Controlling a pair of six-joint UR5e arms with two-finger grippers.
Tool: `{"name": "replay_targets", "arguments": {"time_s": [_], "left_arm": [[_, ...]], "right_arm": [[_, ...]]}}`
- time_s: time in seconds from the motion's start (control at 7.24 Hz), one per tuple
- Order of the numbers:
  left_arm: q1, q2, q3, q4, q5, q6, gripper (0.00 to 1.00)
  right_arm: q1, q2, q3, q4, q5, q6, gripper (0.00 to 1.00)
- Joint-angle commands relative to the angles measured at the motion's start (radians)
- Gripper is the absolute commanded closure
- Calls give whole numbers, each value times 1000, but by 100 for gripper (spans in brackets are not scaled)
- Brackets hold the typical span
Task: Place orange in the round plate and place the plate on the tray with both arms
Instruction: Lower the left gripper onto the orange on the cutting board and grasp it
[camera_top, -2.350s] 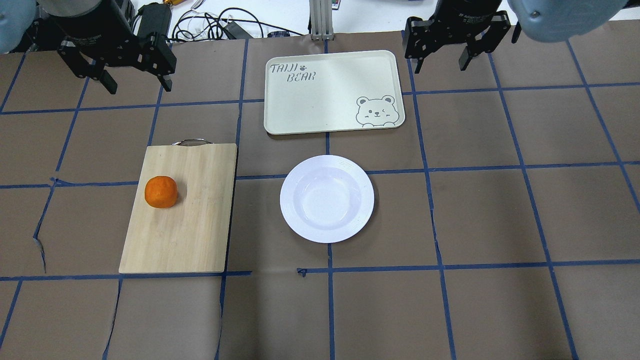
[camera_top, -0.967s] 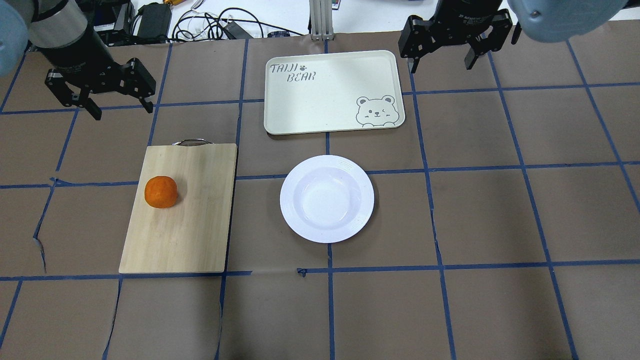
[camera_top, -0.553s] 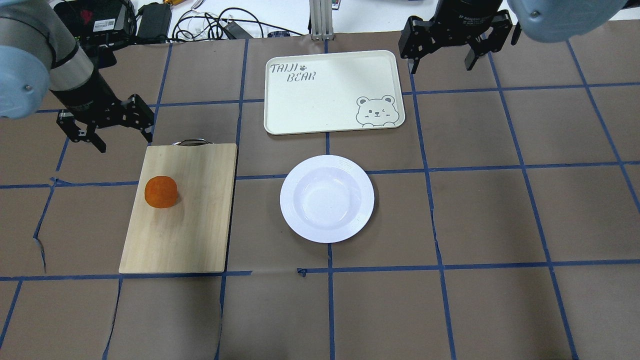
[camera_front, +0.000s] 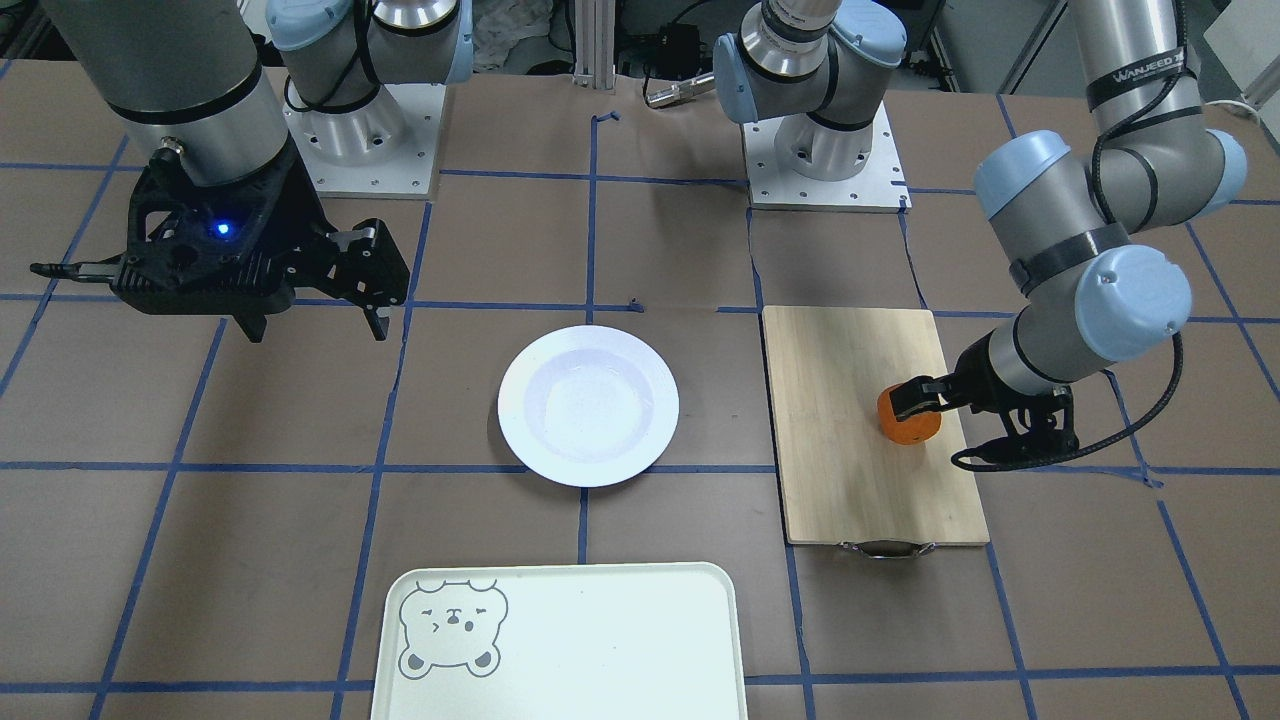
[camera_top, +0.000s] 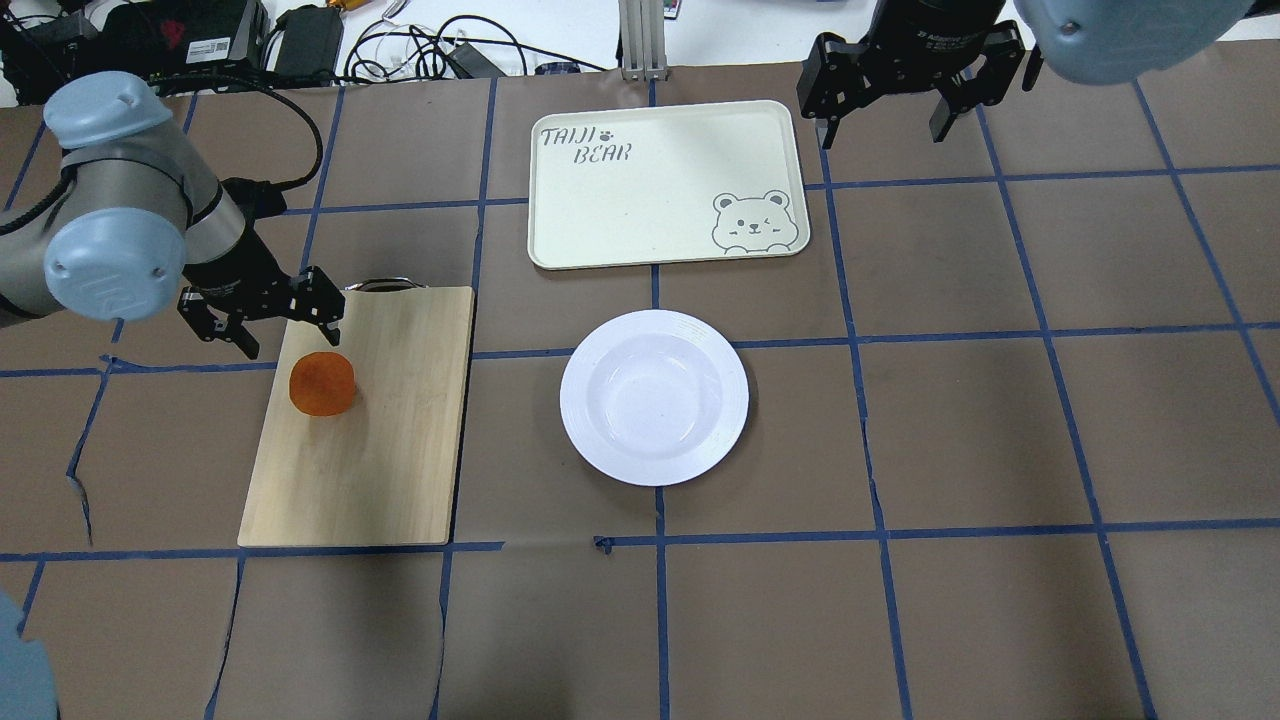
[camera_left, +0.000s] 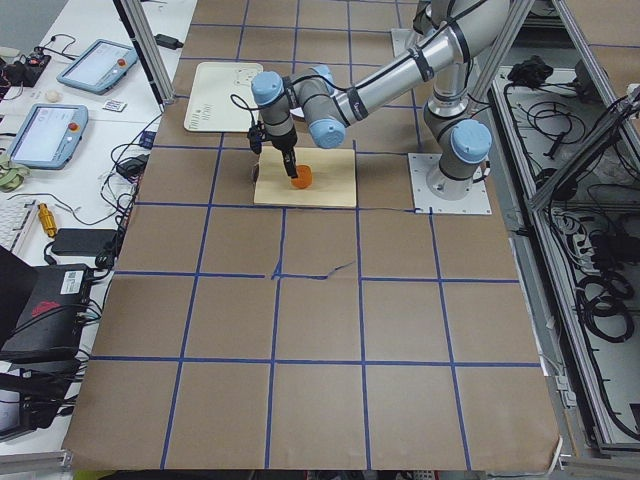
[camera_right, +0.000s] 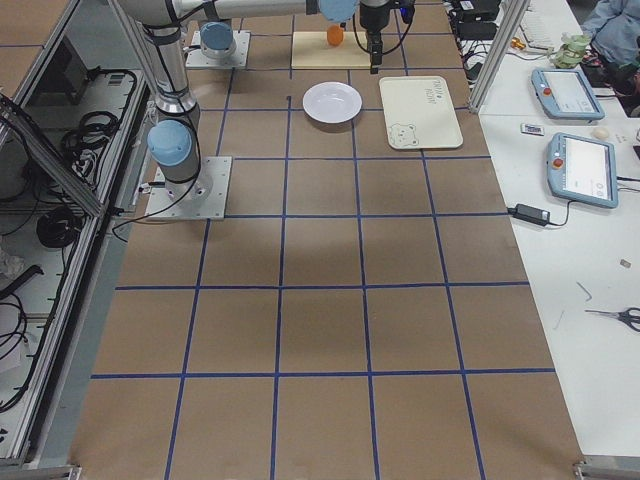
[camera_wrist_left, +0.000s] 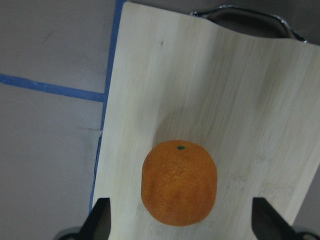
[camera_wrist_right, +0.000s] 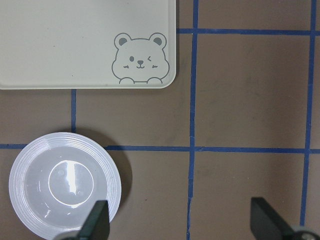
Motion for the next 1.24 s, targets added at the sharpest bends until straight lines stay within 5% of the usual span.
{"name": "replay_targets", "arguments": {"time_s": [0.0, 0.28, 0.55, 0.83, 1.11], "left_arm": [[0, -39, -18, 6, -4, 37, 0], [0, -70, -20, 11, -6, 37, 0], [0, -92, -17, 14, -6, 37, 17], [0, -93, -14, 16, -4, 29, 94], [-12, -66, 15, 14, -9, 3, 100]], "right_arm": [[0, 0, 0, 0, 0, 0, 0], [0, 0, 1, 0, 0, 0, 0], [0, -3, 15, -1, 1, -2, 0], [0, -6, 17, -1, 1, -2, 0], [0, -5, 17, -3, 1, -2, 0]]}}
